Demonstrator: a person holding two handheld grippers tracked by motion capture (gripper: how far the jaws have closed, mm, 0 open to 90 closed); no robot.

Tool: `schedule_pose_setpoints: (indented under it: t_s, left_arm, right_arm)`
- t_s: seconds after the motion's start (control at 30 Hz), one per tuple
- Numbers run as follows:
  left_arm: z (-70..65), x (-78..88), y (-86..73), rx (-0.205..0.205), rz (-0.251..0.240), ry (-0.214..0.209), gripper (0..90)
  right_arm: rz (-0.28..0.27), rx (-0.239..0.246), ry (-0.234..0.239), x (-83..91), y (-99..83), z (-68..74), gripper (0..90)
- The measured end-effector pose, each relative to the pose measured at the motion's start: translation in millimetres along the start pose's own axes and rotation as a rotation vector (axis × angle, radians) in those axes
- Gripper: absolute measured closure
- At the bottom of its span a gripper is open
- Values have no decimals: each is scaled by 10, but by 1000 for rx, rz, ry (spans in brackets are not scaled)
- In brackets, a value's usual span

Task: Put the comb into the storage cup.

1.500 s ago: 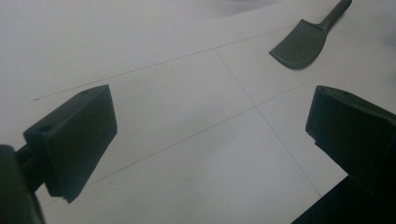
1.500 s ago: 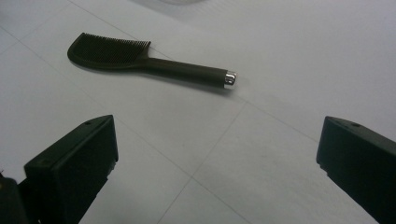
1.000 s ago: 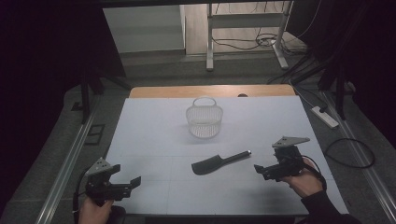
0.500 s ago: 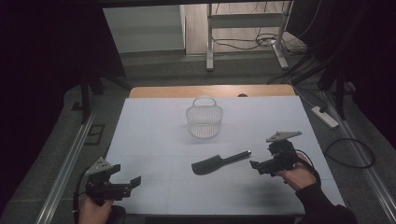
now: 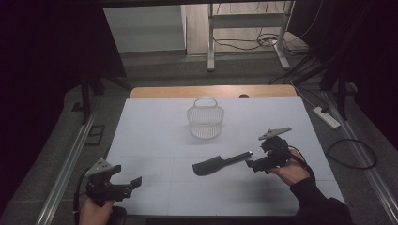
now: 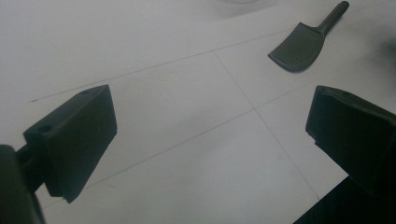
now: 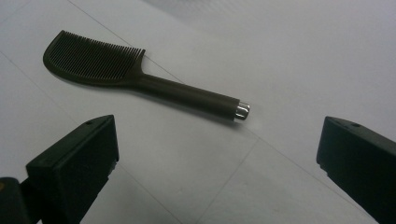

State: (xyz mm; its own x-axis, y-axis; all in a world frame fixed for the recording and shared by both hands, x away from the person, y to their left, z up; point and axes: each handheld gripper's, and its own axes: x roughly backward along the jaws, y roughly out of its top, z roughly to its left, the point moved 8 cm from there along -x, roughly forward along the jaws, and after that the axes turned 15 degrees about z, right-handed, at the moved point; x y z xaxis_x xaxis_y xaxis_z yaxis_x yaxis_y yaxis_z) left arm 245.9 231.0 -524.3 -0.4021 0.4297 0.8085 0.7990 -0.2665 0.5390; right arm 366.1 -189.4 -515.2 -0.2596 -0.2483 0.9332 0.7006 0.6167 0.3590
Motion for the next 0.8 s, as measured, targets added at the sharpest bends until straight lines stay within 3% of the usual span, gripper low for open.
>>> schedule_pose_setpoints:
  t_s: [0.8]
  left_arm:
    - [2,2,2,-1,-3,-5,26]
  right_arm:
    - [90,52,-12,-273,373,86,0]
